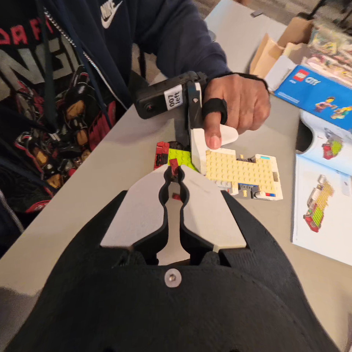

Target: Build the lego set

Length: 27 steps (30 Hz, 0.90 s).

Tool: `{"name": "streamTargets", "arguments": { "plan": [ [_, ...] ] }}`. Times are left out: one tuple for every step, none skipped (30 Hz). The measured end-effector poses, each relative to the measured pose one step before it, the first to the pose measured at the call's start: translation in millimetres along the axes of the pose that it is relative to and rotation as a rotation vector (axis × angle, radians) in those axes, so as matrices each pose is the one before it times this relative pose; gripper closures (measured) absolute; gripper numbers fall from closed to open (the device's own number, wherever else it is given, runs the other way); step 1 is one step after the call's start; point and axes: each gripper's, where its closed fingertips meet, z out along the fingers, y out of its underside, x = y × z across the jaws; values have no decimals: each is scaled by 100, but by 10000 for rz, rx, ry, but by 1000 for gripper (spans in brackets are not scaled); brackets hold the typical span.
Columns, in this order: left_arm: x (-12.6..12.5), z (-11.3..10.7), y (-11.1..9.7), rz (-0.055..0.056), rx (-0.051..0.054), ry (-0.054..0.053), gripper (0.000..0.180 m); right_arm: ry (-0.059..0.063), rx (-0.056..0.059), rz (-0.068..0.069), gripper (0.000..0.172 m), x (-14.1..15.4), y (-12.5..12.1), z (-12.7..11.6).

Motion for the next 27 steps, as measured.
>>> {"name": "streamTargets", "arguments": {
  "plan": [
    [-123,-38,-115,162,36,0,149,-115,-282,-23,166,55,-17,83],
    [-109,-47,-20,144,25,-37,149,-130,-327,-96,166,-69,77,91],
    [-143,-99,-25,53,30,-55,149,-206,-248,-122,166,-272,-7,65],
    [-285,-117,-110,-21,42,-54,149,-159,-177,-79,166,-187,-71,39],
    [-269,-3,-100,-4,37,-70,149,-85,-161,-25,166,-12,-40,10],
    [-256,-30,-70,78,1,-60,149,-30,-159,-16,166,95,7,-24],
    [-258,-1,-56,94,-15,-60,149,31,-127,-24,166,172,-7,-47],
    [-247,5,-89,34,1,-65,149,51,-70,-12,166,204,-57,-55],
    [-175,7,-73,-27,5,-39,149,43,-15,4,166,145,-108,-41],
    [-90,-13,-35,-34,-12,-21,149,95,36,11,166,196,-140,-12],
    [11,-24,18,-14,-38,-1,149,190,73,14,166,293,-141,34],
    [48,-12,73,-4,-36,12,149,251,94,5,166,338,-79,80],
    [48,-36,106,-40,-42,13,149,311,115,-6,166,367,-18,106],
    [98,-46,147,-55,-59,7,149,397,152,-2,166,432,37,110],
    [122,-25,182,-31,-65,16,149,416,191,27,166,439,65,93],
    [137,-23,175,-8,-78,28,149,382,208,39,166,356,89,94],
    [157,-29,187,1,-83,32,149,364,219,28,166,318,115,95],
    [173,15,150,1,-52,51,149,381,179,20,166,357,171,85],
    [159,-36,118,-15,-33,61,149,341,162,13,166,297,193,72],
    [182,26,125,-27,-41,44,149,264,176,16,166,224,170,40],
    [151,-27,62,-33,-43,48,149,256,150,-7,166,233,160,18],
    [127,25,26,-14,-29,42,149,261,102,-29,166,281,194,-23],
    [36,-12,21,-22,-20,33,149,238,74,0,166,283,205,-30],
    [111,-60,121,-55,-31,26,149,226,99,20,166,280,172,-17],
    [90,-25,127,-67,-43,27,149,221,153,13,166,237,120,-30],
    [108,0,148,-50,-47,31,149,161,165,24,166,124,118,-16],
    [48,-53,112,-43,-45,29,149,81,128,25,166,-24,137,-11]
  ]
}}
